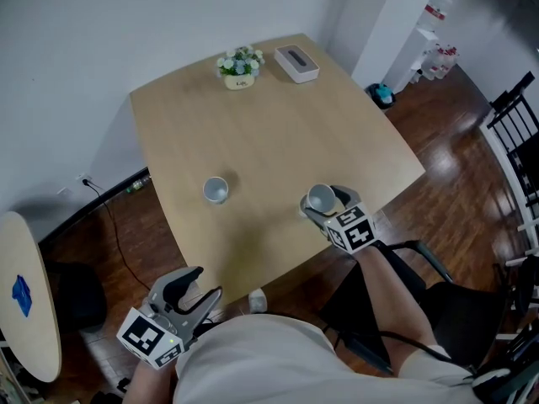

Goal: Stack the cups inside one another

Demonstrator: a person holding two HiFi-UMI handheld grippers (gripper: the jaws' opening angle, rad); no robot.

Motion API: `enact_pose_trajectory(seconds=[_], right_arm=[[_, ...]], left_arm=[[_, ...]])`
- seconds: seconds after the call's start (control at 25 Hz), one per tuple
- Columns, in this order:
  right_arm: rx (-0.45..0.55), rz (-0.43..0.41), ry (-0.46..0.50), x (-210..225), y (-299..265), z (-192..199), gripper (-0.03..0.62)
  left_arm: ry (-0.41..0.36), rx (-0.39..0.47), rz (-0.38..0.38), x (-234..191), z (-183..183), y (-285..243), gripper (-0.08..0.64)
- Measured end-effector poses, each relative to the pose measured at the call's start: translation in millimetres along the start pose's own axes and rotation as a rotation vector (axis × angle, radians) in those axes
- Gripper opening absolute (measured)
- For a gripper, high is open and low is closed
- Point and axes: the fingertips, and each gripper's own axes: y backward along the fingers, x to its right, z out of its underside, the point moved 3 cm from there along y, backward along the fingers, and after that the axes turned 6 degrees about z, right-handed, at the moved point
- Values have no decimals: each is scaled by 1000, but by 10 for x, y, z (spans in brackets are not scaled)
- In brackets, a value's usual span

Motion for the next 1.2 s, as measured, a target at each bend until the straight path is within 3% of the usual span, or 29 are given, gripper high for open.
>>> enact_pose_trajectory(seconds=[0.28,0.6,0.88,1.04,1.2], right_arm=[[-37,-12,-39,10,-238,234,374],[-19,21,-47,-112,-90,173,408],[58,-78,40,-1023,43,-307,408],[74,-142,71,-1550,-300,-548,408],[53,-148,87,-1850,-822,-706,408]], left_arm=[[5,-7,-24,-28,38,95,201],[-4,-12,-25,-50,58,306,202],[-21,-11,-38,-97,82,651,209],[-20,-14,-37,-67,123,933,238],[-13,-20,-108,-107,201,1296,239]])
